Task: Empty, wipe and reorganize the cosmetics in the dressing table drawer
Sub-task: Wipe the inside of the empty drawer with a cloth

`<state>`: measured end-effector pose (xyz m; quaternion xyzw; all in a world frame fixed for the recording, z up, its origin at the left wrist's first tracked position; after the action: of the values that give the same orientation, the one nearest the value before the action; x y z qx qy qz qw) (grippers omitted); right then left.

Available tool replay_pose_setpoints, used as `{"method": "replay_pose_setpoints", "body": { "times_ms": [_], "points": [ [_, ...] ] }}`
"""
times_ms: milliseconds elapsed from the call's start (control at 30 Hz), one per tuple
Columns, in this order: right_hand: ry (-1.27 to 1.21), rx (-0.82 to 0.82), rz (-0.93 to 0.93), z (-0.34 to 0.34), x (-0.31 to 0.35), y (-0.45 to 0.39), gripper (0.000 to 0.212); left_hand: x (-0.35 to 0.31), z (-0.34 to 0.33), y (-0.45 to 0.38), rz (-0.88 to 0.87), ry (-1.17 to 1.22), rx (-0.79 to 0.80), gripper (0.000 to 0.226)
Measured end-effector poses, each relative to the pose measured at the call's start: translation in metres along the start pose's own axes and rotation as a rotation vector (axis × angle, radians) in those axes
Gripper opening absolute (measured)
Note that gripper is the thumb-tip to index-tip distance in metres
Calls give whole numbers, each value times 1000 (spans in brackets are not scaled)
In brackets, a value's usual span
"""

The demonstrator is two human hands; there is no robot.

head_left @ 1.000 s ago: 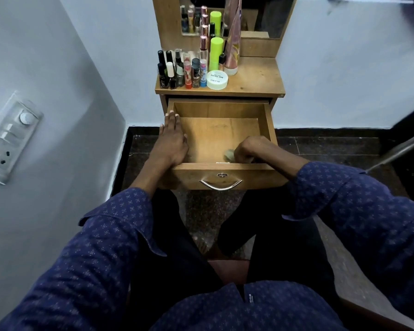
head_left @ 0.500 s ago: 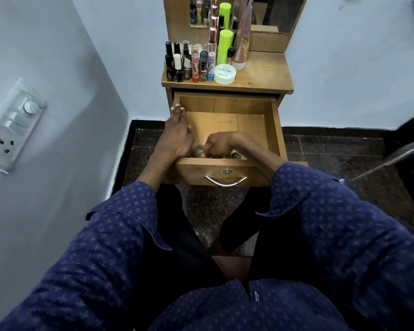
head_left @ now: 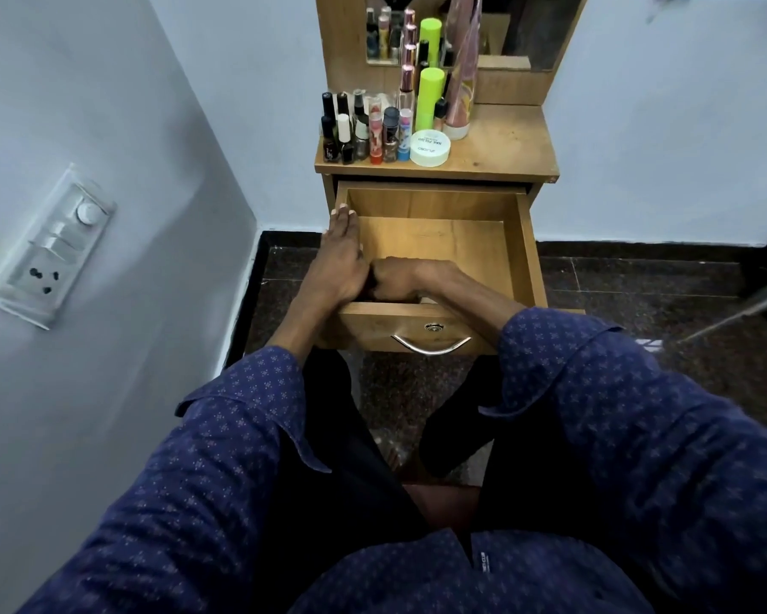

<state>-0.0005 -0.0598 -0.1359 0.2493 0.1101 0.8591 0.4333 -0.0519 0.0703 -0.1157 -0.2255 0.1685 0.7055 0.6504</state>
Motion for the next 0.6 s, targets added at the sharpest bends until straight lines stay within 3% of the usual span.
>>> {"method": "replay_pose_setpoints", "body": {
  "times_ms": [133,233,300,400,533,600],
  "points": [
    [-41,-92,-8,2,-4,9,37,0,3,-1,6,-3,3,62],
    [12,-264,-61,10,-25,17,34,-4,3,0,16,-3,19,64],
    [168,-381,-122,16,-36,22,47,-6,5,0,18,-6,23,65],
    [226,-395,-164,22,-39,26,61,-4,6,1,17,-6,20,64],
    [245,-314,180,16,-18,20,48,-5,2,-1,10,-20,18,67],
    [261,-259,261,18,-10,13,43,-5,2,-2,9,-24,21,70]
  ]
}}
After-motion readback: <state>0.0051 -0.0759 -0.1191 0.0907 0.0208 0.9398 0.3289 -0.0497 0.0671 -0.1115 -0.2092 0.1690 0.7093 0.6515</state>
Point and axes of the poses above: each hand's wrist, its own y-axis away from the middle knuckle, its own z-axis out of the back of the hand, x = y × z, the point moved 1 cm from there along -y, towards the middle knuckle, and after that the axes turned 9 degrees about -x, right-handed, at the moved point
